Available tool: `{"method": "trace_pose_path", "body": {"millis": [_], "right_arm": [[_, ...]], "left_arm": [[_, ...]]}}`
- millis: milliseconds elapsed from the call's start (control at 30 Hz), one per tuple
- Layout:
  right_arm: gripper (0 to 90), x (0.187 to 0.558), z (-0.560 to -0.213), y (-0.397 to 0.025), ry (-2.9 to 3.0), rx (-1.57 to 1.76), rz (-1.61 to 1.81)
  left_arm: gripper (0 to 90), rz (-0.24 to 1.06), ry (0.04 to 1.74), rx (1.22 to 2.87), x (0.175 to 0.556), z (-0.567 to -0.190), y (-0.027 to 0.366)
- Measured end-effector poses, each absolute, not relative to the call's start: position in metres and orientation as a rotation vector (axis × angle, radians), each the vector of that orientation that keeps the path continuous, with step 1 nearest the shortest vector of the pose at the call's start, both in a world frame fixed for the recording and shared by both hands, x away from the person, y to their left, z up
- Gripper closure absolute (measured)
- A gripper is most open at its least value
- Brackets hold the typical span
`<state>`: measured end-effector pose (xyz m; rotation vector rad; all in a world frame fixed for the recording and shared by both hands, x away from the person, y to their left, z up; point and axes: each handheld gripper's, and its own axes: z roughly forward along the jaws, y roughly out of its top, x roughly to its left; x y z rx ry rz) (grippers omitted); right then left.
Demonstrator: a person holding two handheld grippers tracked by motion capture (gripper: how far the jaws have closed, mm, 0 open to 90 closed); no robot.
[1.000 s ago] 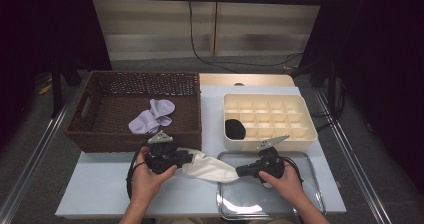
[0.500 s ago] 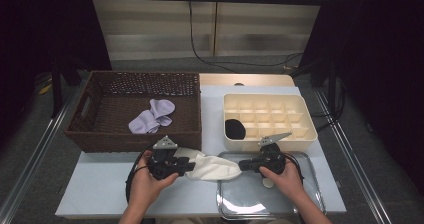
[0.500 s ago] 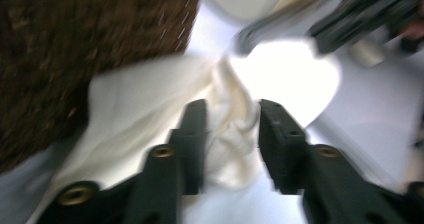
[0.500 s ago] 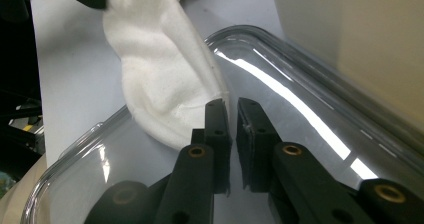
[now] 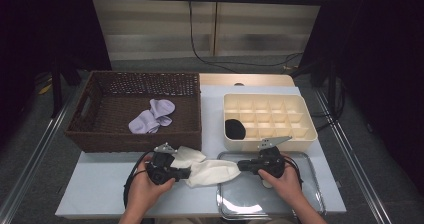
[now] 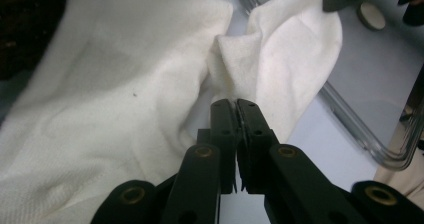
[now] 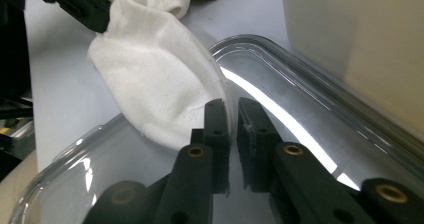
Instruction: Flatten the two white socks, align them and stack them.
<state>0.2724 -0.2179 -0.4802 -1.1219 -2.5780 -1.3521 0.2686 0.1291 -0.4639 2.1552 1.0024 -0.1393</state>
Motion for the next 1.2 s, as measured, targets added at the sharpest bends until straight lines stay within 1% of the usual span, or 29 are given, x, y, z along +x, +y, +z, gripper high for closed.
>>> {"method": "trace_pose_path", "body": {"millis": [167, 333, 400, 467, 500, 533, 567, 600, 633, 667, 700, 733, 767, 833, 967, 1067, 1133, 1167, 1200], "right_arm": [[87.2, 0.272, -0.479, -0.212, -2.583, -1.075, -1.349], [86.9, 0.273, -0.484, -0.208, -2.562, -1.054, -1.320], [85.2, 0.272, -0.485, -0.206, -2.557, -1.041, -1.320], [82.9, 0.272, -0.484, -0.205, -2.571, -1.036, -1.331], [82.7, 0.272, -0.484, -0.205, -2.573, -1.033, -1.327], [82.7, 0.272, -0.484, -0.205, -2.576, -1.028, -1.329], [82.7, 0.272, -0.484, -0.205, -2.576, -1.028, -1.329], [82.1, 0.272, -0.484, -0.204, -2.580, -1.023, -1.327], [82.1, 0.272, -0.484, -0.204, -2.580, -1.023, -1.327], [81.9, 0.272, -0.484, -0.204, -2.581, -1.030, -1.318], [81.9, 0.272, -0.484, -0.204, -2.581, -1.030, -1.318], [81.6, 0.272, -0.484, -0.204, -2.584, -1.025, -1.323], [81.6, 0.272, -0.484, -0.204, -2.584, -1.025, -1.323], [80.3, 0.272, -0.484, -0.204, -2.589, -1.027, -1.323], [79.9, 0.272, -0.484, -0.204, -2.582, -1.037, -1.316], [79.1, 0.272, -0.485, -0.203, -2.589, -1.025, -1.322], [78.9, 0.271, -0.485, -0.202, -2.590, -1.026, -1.321], [78.7, 0.271, -0.485, -0.203, -2.587, -1.029, -1.322], [78.7, 0.271, -0.485, -0.203, -2.587, -1.029, -1.322]], "left_arm": [[87.0, -0.145, 1.019, 2.161, 0.264, -0.465, 0.133], [86.9, -0.141, 1.028, 2.159, 0.260, -0.465, 0.138], [86.3, -0.148, 1.039, 2.145, 0.258, -0.464, 0.142], [82.4, -0.149, 1.043, 2.135, 0.257, -0.463, 0.143], [80.0, -0.120, 1.034, 2.124, 0.258, -0.459, 0.148], [76.6, -0.120, 1.034, 2.124, 0.258, -0.459, 0.148], [76.6, -0.093, 1.036, 2.119, 0.258, -0.457, 0.151], [72.6, -0.079, 1.047, 2.114, 0.259, -0.452, 0.158], [71.0, -0.079, 1.047, 2.114, 0.259, -0.452, 0.158], [70.1, -0.053, 1.069, 2.075, 0.261, -0.447, 0.165], [68.5, -0.053, 1.069, 2.075, 0.261, -0.447, 0.165], [65.5, -0.028, 1.084, 2.032, 0.265, -0.443, 0.173], [63.4, -0.028, 1.084, 2.032, 0.265, -0.443, 0.173], [61.4, 0.055, 1.111, 1.987, 0.270, -0.440, 0.182], [57.0, 0.093, 1.134, 1.986, 0.279, -0.446, 0.185], [55.7, 0.057, 1.185, 1.977, 0.290, -0.462, 0.187], [57.0, 0.040, 1.187, 1.992, 0.292, -0.467, 0.186], [58.9, 0.017, 1.191, 1.992, 0.292, -0.468, 0.185], [62.8, 0.017, 1.191, 1.992, 0.292, -0.468, 0.185]]}}
